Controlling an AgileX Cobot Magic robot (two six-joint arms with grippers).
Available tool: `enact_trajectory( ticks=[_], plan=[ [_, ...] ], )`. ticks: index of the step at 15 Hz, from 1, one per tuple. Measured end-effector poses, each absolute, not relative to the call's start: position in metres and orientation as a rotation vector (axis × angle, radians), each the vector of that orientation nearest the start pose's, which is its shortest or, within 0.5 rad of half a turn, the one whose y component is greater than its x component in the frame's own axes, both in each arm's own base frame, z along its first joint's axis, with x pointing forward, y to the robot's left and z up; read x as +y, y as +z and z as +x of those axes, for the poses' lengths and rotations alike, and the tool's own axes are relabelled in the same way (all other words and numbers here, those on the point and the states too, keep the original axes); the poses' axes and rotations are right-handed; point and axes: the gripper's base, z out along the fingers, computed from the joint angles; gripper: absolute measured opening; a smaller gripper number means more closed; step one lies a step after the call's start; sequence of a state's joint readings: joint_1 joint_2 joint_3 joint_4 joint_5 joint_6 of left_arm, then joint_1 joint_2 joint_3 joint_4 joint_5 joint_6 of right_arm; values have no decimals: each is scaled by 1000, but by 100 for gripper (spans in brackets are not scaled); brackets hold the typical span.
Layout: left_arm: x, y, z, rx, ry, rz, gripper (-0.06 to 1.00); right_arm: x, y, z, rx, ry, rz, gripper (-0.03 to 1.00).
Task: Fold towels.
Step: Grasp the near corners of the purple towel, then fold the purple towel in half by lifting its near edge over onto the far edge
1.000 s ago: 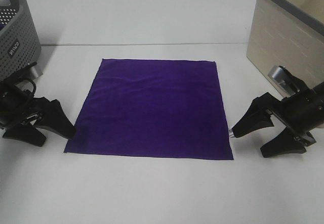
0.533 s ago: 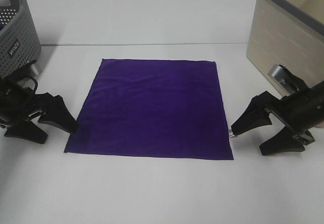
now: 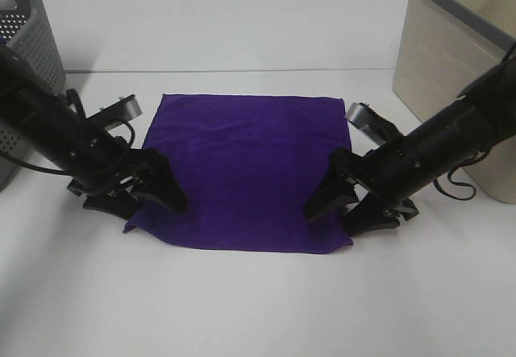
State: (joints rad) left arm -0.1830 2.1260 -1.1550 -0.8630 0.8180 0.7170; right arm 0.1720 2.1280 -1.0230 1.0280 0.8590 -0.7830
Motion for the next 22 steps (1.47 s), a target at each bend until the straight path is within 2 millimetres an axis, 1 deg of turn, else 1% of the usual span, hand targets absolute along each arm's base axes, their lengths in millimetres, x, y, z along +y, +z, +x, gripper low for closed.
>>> enact_trajectory(
  ticks=[1, 2, 3, 4, 5, 8, 10, 11, 12, 13, 16, 17, 19, 20, 22],
  plan=[
    [-133, 85, 354, 3008, -903, 372, 60, 130, 68, 322, 3063, 1037, -275, 47],
    [-133, 85, 354, 3008, -903, 372, 60, 130, 68, 322, 3063, 1037, -275, 47],
    [-134, 82, 357, 3037, -875, 376, 45, 131, 68, 324, 3079, 995, -288, 34],
    [-133, 78, 359, 3067, -830, 395, 7, 131, 66, 326, 3098, 949, -309, 8],
    [-133, 78, 359, 3069, -826, 400, 1, 131, 66, 326, 3099, 945, -307, 4],
    [-133, 78, 358, 3070, -828, 422, 0, 131, 66, 326, 3103, 945, -307, 3],
    [-133, 80, 356, 3065, -831, 490, 0, 131, 68, 326, 3099, 946, -309, 3],
    [-132, 83, 355, 3064, -818, 531, 0, 130, 72, 326, 3093, 927, -342, 3],
    [-132, 91, 354, 3046, -802, 556, 0, 129, 79, 326, 3076, 883, -391, 3],
    [-132, 106, 355, 3004, -792, 570, 0, 127, 88, 327, 3046, 843, -421, 3],
    [-133, 156, 356, 2873, -785, 561, 0, 128, 143, 336, 2876, 794, -500, 3],
    [-133, 167, 359, 2840, -780, 558, 0, 129, 157, 344, 2822, 781, -523, 3],
    [-136, 186, 374, 2756, -757, 555, 0, 132, 181, 363, 2724, 737, -557, 3],
    [-137, 195, 385, 2692, -721, 546, 0, 133, 190, 373, 2679, 702, -569, 3],
    [-140, 212, 407, 2570, -661, 517, 0, 136, 199, 395, 2613, 645, -559, 3]
  ],
)
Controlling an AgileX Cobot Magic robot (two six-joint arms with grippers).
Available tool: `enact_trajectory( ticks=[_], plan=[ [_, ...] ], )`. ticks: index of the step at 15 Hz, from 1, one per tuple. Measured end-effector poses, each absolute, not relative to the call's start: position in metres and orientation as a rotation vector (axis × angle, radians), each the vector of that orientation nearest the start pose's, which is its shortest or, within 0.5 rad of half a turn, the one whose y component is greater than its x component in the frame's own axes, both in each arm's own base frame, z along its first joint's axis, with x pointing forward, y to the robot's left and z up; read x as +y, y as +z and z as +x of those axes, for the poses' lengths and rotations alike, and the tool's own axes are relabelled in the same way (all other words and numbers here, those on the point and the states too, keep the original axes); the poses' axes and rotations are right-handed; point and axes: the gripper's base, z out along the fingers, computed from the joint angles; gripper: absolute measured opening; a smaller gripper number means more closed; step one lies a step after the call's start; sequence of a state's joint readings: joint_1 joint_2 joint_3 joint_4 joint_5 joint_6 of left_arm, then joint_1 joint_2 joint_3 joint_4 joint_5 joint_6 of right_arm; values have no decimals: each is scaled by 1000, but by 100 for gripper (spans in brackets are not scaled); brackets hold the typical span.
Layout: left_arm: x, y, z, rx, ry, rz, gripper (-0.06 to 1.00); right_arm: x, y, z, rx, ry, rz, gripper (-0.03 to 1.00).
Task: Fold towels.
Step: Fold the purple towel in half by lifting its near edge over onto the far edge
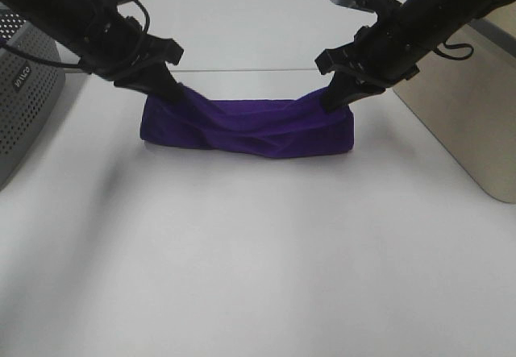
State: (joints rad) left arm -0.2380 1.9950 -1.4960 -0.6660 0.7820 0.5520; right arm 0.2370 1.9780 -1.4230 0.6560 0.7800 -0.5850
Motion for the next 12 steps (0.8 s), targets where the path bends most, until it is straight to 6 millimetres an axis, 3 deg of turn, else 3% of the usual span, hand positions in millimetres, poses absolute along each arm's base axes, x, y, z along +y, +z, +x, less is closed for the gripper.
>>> enact_trajectory(
  ticks=[2, 5, 7, 12],
  plan=[
    [-142, 223, 428, 2488, -617, 516, 0, 140, 207, 422, 2553, 613, -539, 3],
    [-147, 219, 452, 2450, -587, 534, 0, 144, 207, 451, 2508, 562, -519, 3],
    [-151, 193, 478, 2447, -552, 570, 0, 144, 185, 474, 2502, 505, -504, 3],
    [-149, 147, 502, 2498, -540, 582, 0, 125, 146, 494, 2560, 477, -415, 3]
  ],
)
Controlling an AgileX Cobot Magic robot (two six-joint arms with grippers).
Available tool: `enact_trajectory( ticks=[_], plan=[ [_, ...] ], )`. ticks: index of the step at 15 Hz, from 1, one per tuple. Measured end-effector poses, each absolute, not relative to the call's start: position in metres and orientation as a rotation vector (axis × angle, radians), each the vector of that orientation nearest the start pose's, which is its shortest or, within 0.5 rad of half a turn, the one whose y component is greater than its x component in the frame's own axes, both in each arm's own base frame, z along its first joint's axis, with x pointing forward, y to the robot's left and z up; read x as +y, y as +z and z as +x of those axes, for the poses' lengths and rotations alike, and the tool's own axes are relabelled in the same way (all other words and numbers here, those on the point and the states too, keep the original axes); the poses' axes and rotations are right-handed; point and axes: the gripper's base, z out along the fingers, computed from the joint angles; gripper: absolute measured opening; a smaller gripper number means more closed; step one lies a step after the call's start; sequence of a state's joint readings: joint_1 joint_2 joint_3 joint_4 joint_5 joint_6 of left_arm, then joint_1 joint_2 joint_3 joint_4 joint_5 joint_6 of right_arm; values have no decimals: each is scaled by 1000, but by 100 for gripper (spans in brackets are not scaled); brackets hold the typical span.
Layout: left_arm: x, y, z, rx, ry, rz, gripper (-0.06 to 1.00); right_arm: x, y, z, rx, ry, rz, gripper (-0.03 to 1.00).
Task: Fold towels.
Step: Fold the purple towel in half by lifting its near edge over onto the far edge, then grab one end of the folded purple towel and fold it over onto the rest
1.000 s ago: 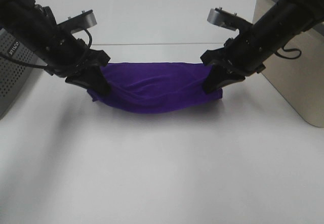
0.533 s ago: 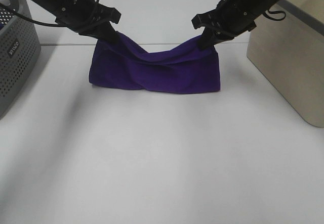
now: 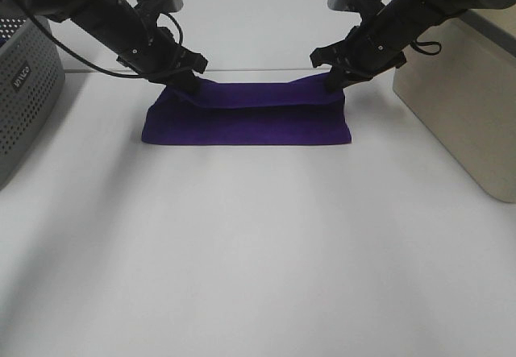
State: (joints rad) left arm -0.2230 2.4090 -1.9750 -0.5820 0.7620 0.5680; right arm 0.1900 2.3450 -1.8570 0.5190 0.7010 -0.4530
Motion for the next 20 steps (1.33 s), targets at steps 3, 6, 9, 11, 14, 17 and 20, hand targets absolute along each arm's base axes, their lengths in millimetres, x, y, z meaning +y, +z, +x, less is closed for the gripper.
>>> enact_trajectory(
  ticks=[3, 6, 9, 11, 14, 17, 20],
  plan=[
    [-145, 136, 504, 2519, -535, 576, 0, 125, 130, 498, 2584, 465, -424, 3],
    [-145, 132, 505, 2528, -537, 573, 0, 125, 126, 500, 2580, 461, -418, 3],
    [-144, 133, 506, 2524, -535, 568, 5, 125, 123, 502, 2574, 458, -406, 9],
    [-143, 133, 506, 2525, -529, 572, 16, 125, 124, 502, 2570, 458, -404, 21],
    [-140, 131, 506, 2537, -496, 574, 51, 125, 124, 501, 2581, 469, -409, 53],
    [-135, 137, 507, 2604, -437, 535, 80, 125, 130, 496, 2615, 468, -456, 66],
    [-130, 164, 506, 2719, -364, 556, 83, 123, 168, 489, 2603, 461, -457, 67]
  ],
)
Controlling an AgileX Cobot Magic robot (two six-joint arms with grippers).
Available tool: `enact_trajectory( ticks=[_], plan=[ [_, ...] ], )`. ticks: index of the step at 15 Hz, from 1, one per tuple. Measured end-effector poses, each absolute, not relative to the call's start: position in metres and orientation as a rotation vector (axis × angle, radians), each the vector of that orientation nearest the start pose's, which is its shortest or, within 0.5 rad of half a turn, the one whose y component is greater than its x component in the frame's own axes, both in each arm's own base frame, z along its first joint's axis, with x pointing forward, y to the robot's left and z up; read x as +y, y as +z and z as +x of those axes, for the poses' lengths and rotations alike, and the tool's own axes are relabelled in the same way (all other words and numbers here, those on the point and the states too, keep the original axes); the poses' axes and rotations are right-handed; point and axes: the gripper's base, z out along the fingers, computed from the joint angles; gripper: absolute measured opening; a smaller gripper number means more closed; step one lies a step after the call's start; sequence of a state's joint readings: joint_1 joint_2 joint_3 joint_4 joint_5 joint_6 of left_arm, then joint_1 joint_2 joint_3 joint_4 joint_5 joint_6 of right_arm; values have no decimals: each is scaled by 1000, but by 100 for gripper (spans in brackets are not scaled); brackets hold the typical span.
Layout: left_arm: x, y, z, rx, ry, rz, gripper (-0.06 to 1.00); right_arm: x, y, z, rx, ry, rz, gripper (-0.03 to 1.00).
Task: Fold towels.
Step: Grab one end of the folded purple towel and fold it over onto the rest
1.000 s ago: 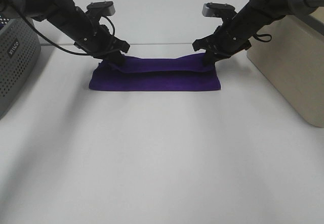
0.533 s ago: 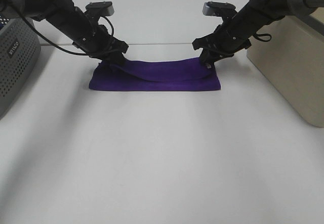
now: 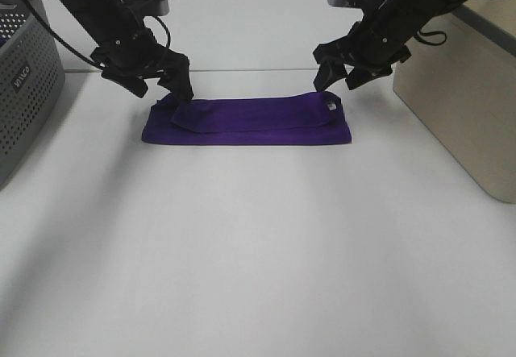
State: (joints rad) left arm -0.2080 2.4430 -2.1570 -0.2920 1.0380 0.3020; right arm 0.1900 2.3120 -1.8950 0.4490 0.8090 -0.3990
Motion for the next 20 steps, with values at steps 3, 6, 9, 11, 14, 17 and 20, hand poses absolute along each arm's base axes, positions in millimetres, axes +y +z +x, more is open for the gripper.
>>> enact_trajectory(
  ticks=[3, 6, 9, 11, 14, 17, 20],
  plan=[
    [-93, 178, 507, 2823, -416, 471, 84, 122, 217, 464, 2697, 522, -460, 67],
    [-58, 157, 516, 2825, -605, 317, 84, 120, 237, 454, 2723, 532, -444, 67],
    [-46, 125, 520, 2813, -773, 299, 84, 119, 246, 447, 2743, 535, -460, 67],
    [-47, 108, 520, 2819, -809, 326, 84, 119, 246, 445, 2765, 535, -473, 67],
    [-51, 97, 521, 2806, -883, 310, 83, 118, 246, 445, 2766, 534, -474, 67],
    [-55, 95, 522, 2795, -919, 305, 83, 118, 245, 445, 2771, 531, -478, 67],
    [-88, 94, 518, 2799, -943, 385, 82, 118, 245, 443, 2788, 537, -486, 67]
  ],
)
